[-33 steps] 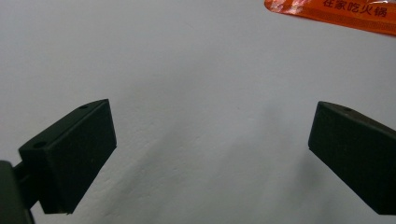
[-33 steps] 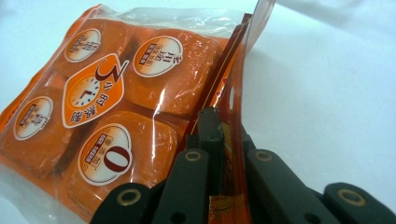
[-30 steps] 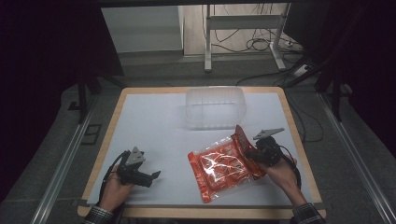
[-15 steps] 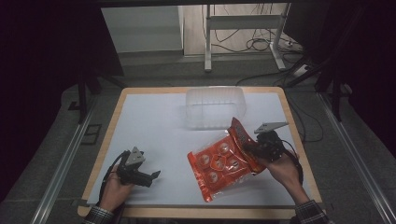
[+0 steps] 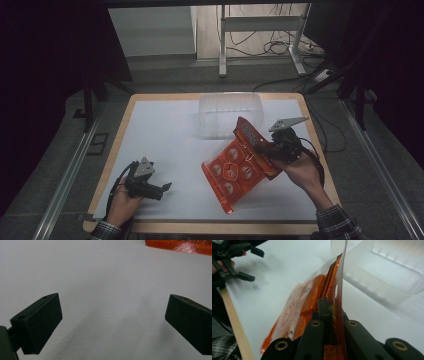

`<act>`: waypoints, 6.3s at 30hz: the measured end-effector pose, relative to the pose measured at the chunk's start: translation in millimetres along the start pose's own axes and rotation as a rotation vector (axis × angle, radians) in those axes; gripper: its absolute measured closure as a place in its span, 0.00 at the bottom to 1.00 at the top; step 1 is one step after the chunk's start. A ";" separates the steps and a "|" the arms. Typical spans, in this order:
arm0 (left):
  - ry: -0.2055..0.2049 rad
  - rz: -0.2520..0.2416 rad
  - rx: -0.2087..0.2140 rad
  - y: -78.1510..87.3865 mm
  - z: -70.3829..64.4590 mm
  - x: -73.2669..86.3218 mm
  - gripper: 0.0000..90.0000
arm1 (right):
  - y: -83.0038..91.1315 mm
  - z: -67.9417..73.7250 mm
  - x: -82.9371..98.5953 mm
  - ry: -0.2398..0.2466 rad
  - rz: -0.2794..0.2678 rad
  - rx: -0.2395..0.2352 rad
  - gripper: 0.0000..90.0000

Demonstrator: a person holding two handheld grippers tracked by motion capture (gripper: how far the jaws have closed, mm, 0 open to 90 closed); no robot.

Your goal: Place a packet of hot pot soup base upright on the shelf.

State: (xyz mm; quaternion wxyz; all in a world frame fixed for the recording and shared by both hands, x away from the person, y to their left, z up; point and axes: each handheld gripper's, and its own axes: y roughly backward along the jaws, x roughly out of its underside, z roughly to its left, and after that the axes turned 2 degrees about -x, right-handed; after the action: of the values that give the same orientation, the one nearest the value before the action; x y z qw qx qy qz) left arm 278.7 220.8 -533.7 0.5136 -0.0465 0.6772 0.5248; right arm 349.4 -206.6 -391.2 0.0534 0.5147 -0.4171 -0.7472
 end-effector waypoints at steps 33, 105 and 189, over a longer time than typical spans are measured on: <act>0.006 -0.022 -0.002 2.9 0.9 -0.6 0.01 | 37.4 10.3 -55.1 0.053 -0.038 -0.023 0.99; 0.010 -0.010 -0.010 1.7 0.8 -0.2 0.01 | 22.5 -76.2 -167.2 -0.030 -0.102 0.068 0.99; -0.002 0.011 -0.022 0.2 -0.9 -0.3 0.02 | -73.6 -176.8 -148.6 -0.100 -0.024 0.315 0.85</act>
State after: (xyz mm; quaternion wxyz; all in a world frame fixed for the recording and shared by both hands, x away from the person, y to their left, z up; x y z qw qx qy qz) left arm 278.1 220.1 -533.5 0.5106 -0.0478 0.6714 0.5350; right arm 588.0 -183.9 -355.0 -0.0578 0.4839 -0.5250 -0.6978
